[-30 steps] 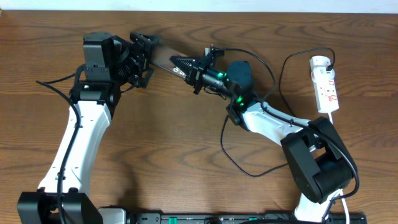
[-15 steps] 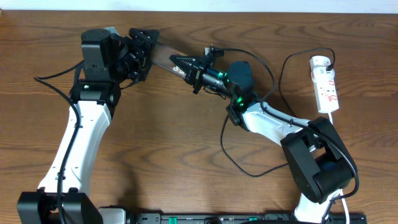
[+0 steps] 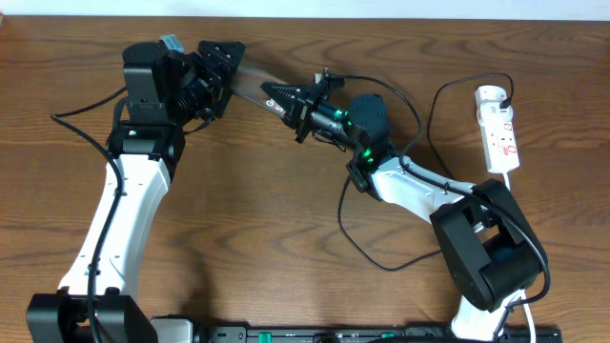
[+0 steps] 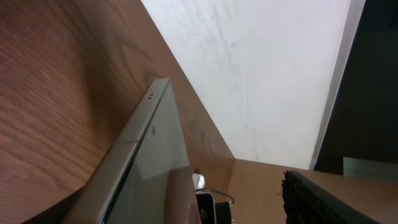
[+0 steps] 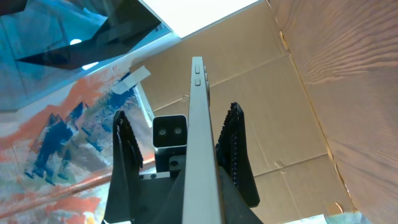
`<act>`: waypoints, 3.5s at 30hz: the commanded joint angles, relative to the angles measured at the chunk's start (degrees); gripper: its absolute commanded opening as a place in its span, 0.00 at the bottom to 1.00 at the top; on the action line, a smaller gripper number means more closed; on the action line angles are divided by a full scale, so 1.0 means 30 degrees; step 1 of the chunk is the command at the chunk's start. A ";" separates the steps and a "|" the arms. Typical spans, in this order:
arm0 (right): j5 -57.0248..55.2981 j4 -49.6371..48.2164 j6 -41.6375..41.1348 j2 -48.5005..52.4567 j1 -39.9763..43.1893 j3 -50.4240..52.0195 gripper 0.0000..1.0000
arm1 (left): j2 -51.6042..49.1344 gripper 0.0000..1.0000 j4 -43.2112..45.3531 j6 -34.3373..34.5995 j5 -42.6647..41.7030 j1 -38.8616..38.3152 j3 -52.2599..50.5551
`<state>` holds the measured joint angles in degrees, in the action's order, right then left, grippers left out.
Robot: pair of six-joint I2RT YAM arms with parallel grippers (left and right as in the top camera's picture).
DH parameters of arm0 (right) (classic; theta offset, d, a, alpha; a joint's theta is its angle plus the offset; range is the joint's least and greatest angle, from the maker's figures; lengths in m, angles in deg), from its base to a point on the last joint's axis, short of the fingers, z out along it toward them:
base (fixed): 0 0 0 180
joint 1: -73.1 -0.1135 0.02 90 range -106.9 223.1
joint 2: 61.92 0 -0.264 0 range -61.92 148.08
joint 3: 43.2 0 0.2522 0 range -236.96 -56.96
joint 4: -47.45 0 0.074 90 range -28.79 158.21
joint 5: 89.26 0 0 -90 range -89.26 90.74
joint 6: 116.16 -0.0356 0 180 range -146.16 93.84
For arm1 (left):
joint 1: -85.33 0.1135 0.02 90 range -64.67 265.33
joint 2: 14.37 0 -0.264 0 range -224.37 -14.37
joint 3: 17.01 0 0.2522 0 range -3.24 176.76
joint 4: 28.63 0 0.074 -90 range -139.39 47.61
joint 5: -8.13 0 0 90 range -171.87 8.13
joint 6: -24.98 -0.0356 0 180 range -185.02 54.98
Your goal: Plug charger to phone and switch on socket
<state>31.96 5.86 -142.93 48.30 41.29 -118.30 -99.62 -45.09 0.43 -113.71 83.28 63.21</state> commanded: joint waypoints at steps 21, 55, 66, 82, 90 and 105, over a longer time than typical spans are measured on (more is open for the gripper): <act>-0.0452 -0.0510 -0.0219 -0.0131 -0.0168 -0.0262 0.01 | -0.0153 0.53 -0.0495 -0.2448 -0.1173 -0.0219 0.0423; -0.0321 -0.0554 0.0386 -0.0131 -0.0182 -0.0262 0.01 | -0.0160 0.08 -0.1523 -0.0211 -0.0153 -0.0219 0.0423; -0.0197 -0.0546 0.0714 -0.0131 -0.0182 -0.0262 0.01 | -0.0160 0.07 -0.1494 -0.0211 -0.0022 -0.0219 0.0423; -0.0233 -0.0532 0.0750 -0.0124 -0.0182 -0.0262 0.01 | -0.0160 0.07 -0.0146 -0.0211 0.0109 -0.0226 0.0423; -0.0226 -0.0532 0.0750 -0.0124 -0.0182 -0.0262 0.01 | -0.0153 0.07 -0.0131 -0.0211 0.0109 -0.0226 0.0423; -0.0233 -0.0182 0.0889 -0.0124 -0.0182 -0.0262 0.09 | -0.0153 0.07 -0.0124 -0.0211 0.0117 -0.0219 0.0423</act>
<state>30.43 5.24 -142.21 48.30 41.20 -118.37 -99.89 -46.45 0.96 -114.54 82.54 63.21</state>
